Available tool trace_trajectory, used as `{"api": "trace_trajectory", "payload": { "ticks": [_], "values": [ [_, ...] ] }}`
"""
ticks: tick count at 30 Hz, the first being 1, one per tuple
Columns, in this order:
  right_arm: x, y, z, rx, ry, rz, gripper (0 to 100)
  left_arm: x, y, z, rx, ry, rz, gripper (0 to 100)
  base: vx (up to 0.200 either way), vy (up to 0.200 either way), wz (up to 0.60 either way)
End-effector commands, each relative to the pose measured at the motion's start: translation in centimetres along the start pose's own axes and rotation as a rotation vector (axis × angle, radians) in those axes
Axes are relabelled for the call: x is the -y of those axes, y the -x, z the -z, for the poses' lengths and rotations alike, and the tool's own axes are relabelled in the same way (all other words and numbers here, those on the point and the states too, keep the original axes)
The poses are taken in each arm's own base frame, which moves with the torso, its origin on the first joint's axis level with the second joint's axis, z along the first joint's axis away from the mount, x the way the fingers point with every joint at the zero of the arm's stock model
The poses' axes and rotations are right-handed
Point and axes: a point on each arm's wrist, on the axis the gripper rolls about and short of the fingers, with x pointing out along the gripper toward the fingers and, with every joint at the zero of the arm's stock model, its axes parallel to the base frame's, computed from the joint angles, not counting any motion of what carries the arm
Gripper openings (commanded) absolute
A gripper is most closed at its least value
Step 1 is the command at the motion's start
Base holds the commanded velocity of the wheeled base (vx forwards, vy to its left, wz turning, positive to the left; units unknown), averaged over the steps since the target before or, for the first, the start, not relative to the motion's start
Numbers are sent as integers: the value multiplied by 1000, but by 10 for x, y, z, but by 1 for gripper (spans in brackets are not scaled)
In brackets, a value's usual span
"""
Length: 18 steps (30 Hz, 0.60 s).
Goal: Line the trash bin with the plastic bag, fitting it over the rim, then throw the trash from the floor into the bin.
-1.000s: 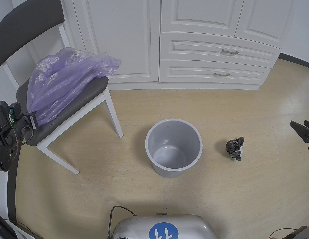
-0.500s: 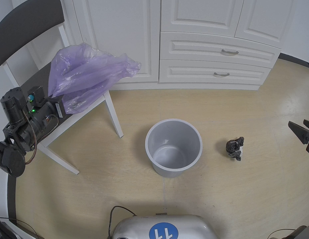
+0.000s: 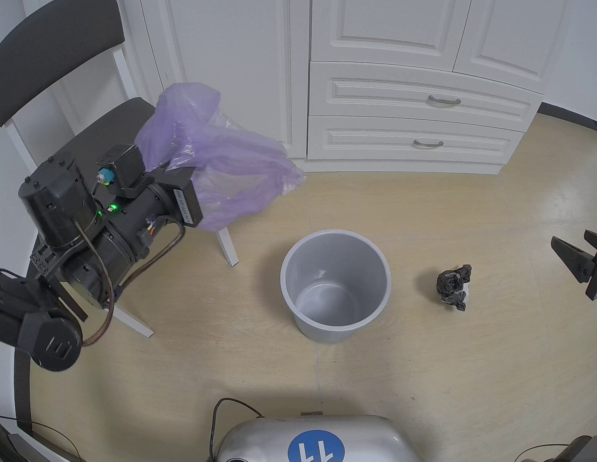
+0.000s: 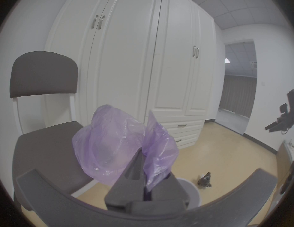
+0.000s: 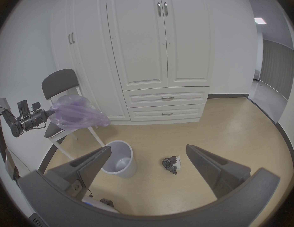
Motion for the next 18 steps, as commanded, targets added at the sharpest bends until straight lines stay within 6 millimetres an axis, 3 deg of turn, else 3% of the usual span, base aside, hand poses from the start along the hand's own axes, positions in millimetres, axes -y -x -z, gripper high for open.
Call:
{"api": "trace_trajectory", "payload": {
  "ticks": [1,12,18],
  "values": [
    [-7,0,3,-13,12,-32,100,30,18,0,28,29,85,0,0,0,0],
    [-18,-9,13,-72,27,-69,100,52,67,-27,102,174,231,0,0,0,0],
    [-32,-17,20,-124,35,-101,100,58,94,-54,174,244,317,0,0,0,0]
  ]
}}
